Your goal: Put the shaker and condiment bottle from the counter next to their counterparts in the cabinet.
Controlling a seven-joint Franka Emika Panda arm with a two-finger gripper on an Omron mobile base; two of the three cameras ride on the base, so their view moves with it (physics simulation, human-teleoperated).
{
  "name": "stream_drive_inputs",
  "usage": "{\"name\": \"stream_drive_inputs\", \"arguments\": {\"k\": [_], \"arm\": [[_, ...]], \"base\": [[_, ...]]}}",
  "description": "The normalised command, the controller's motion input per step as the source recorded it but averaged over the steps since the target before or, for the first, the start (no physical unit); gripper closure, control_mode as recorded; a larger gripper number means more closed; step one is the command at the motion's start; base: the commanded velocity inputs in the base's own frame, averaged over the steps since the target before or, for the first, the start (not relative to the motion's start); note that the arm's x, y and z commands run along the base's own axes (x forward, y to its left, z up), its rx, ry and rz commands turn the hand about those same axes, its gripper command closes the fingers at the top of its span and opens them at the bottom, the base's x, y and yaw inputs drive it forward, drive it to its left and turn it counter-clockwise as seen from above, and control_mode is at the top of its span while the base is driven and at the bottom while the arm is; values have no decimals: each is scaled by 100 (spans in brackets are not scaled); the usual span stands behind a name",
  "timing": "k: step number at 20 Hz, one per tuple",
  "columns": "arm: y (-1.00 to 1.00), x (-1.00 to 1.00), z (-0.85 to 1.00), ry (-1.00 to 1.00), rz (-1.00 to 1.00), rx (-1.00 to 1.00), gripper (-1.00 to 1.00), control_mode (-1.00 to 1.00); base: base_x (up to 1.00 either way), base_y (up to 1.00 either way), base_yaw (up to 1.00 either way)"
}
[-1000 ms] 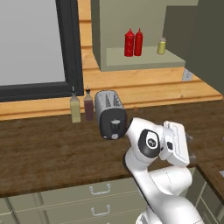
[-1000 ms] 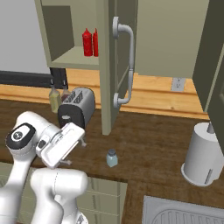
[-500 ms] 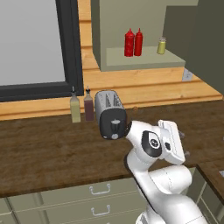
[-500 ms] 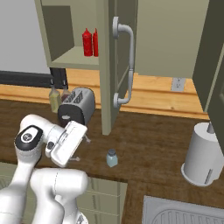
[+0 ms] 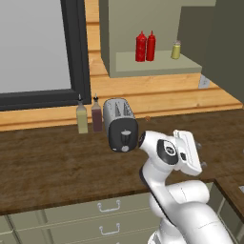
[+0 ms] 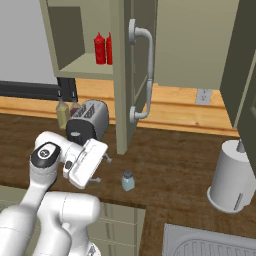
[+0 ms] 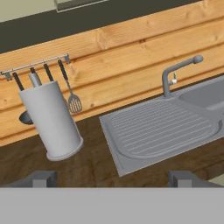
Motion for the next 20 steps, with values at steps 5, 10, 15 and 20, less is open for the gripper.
{"name": "stream_drive_inputs", "arguments": {"k": [5, 10, 15, 20], "arm": [[0, 5, -23, 0, 0, 0, -100, -100], [-10, 0, -62, 1, 0, -3, -100, -100], [-17, 14, -25, 0, 2, 0, -100, -100], [-39, 13, -37, 0, 9, 0, -100, -100]], "base": [[0, 0, 0], [0, 0, 0], [0, 0, 0], [0, 0, 0]]}}
